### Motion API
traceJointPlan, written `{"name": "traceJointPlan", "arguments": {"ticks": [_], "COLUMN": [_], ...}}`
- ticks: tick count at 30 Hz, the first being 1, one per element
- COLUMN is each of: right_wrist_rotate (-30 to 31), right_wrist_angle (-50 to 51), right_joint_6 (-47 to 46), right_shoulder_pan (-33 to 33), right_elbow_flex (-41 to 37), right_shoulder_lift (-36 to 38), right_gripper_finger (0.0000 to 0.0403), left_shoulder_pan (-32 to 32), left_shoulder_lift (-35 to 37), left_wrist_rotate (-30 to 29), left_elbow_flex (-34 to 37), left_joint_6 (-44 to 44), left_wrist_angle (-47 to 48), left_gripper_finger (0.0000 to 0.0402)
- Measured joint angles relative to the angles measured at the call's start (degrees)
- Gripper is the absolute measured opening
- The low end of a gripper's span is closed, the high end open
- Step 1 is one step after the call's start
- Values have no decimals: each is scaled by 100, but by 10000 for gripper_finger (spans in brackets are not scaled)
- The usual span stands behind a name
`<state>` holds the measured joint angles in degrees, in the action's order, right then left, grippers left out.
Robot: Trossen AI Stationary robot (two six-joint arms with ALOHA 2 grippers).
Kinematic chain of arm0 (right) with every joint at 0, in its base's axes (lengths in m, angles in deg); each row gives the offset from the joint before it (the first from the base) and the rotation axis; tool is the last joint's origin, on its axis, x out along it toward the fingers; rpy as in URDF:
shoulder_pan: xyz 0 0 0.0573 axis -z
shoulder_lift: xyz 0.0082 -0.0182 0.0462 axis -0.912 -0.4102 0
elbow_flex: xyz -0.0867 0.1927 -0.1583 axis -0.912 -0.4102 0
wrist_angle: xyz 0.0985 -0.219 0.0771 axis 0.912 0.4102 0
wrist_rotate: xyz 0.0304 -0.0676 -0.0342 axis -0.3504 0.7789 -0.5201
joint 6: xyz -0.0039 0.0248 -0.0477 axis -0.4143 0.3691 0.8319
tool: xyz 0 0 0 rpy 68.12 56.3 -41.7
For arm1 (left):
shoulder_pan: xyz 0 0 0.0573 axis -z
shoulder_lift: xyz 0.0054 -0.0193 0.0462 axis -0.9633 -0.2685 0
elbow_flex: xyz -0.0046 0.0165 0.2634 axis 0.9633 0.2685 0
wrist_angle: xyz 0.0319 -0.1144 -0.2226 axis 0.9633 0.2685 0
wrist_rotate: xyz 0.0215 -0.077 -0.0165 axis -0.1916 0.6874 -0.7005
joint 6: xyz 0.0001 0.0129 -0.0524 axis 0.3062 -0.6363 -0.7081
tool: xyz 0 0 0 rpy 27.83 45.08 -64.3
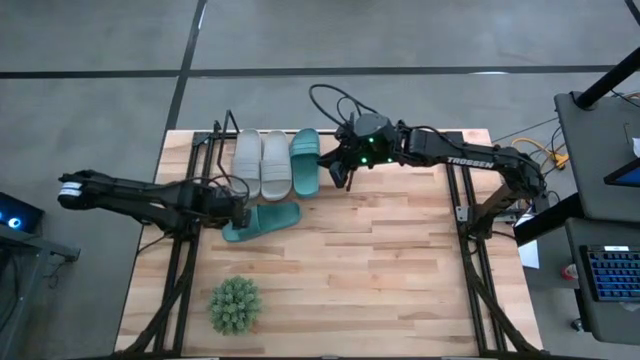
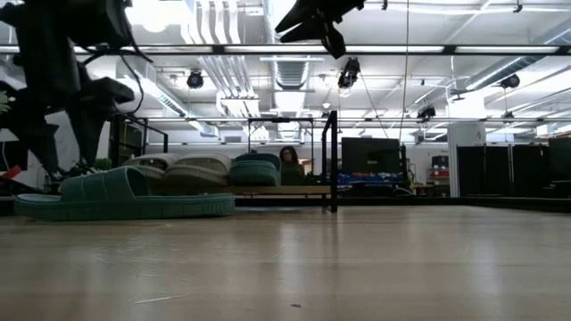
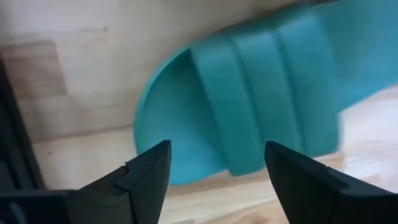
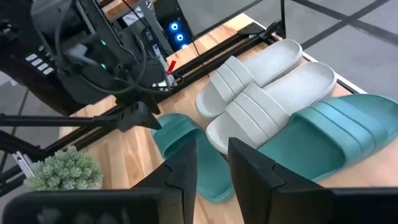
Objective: Pick and place slides into the shelf
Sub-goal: Put the green slipper on the shelf
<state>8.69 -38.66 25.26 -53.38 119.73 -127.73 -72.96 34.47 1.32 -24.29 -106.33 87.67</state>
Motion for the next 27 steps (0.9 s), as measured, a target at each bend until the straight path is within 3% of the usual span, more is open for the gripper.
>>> {"name": "traceJointPlan", "arguments": {"ticks": [8,27], "right_wrist_rotate": [-1,-3], "right_wrist_angle": [0,-26], "right_joint_6": [-29,-109], "right_shoulder_pan": [0,0], "right_elbow_flex": [0,2], "right_shoulder_lift": [54,83], "right_gripper_finger": [73,73], "left_shoulder_pan": [9,9], "left_shoulder_lift": [377,1085], "left_wrist_rotate": [104,222], "left_elbow_flex": [714,2164], "left_joint_6": [-107,-293], "left_wrist_angle": [-1410,-3499], "left_gripper_finger": [244,241]}}
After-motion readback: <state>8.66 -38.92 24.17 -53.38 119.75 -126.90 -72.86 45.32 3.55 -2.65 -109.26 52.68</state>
